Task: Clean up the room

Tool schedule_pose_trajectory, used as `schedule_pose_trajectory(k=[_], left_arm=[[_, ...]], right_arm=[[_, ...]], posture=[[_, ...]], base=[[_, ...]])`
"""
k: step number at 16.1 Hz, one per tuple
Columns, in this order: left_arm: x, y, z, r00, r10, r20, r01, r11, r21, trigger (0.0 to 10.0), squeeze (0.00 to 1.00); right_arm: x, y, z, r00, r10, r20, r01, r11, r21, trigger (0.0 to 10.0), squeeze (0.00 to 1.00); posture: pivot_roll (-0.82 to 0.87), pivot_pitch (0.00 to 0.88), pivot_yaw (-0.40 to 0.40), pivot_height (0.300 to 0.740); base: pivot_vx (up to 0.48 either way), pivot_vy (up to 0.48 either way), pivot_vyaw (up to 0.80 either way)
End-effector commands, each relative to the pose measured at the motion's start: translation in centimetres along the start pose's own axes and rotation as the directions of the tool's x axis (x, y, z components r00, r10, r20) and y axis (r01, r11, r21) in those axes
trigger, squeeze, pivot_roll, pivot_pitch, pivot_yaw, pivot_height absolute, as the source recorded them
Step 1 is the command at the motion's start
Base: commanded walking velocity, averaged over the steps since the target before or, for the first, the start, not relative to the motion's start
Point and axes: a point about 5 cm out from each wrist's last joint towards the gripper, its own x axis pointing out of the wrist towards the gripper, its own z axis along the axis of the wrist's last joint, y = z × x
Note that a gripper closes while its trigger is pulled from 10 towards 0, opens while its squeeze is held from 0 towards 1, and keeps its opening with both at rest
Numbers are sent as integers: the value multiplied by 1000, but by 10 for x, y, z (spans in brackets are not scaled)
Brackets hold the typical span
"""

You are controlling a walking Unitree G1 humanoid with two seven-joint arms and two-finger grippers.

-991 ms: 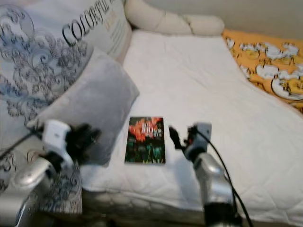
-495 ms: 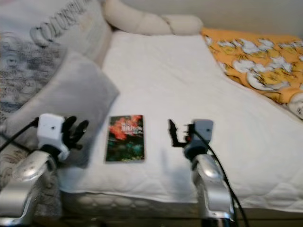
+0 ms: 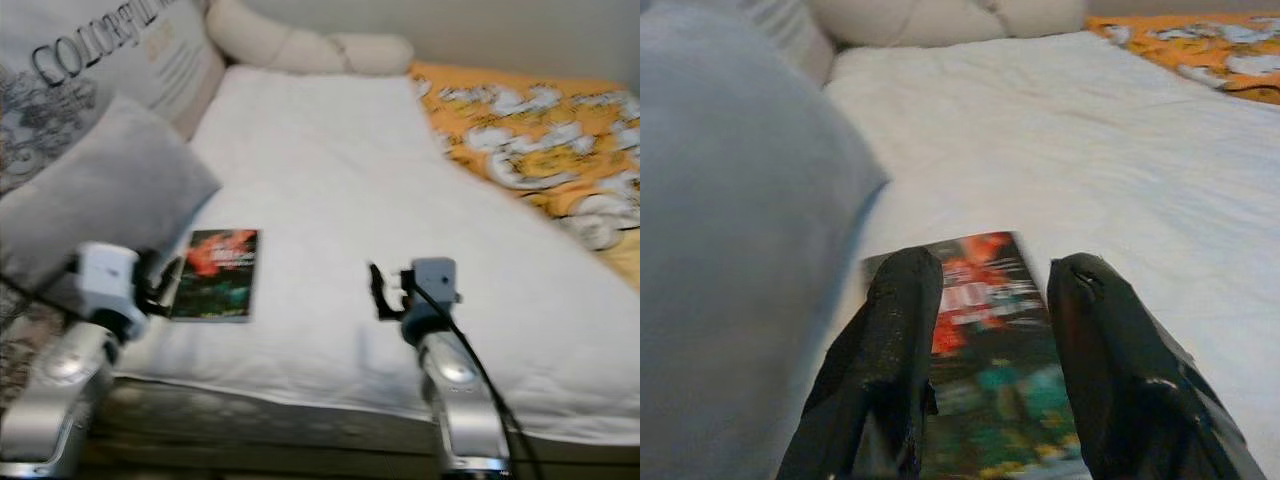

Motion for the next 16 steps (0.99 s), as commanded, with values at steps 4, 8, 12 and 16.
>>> schedule_pose_trajectory(k=[4,8,12,16], left_arm=[[-1,7,2,999,44,12,-44,999,8,10000,0],[2,4,0,999,41,3,-41,999,-13,10000,0],[4,4,-1,999,48,-1,-48,999,11,10000,0],[4,7,-2,998,60,-2,-60,998,9,10000,0]], right_arm=[[2,8,3,1000,-3,15,3,1000,30,10000,1000],[-1,17,8,999,36,29,-36,999,-2,10000,1000],[-1,8,8,999,-3,32,3,1000,4,10000,1000],[-2,10,9,1000,-8,29,8,1000,11,10000,1000]], posture=[[85,0,-39,740],[39,0,-21,740],[44,0,-20,740],[19,0,-8,740]], base=[[0,-401,0],[0,-393,0],[0,-369,0],[0,-351,0]])
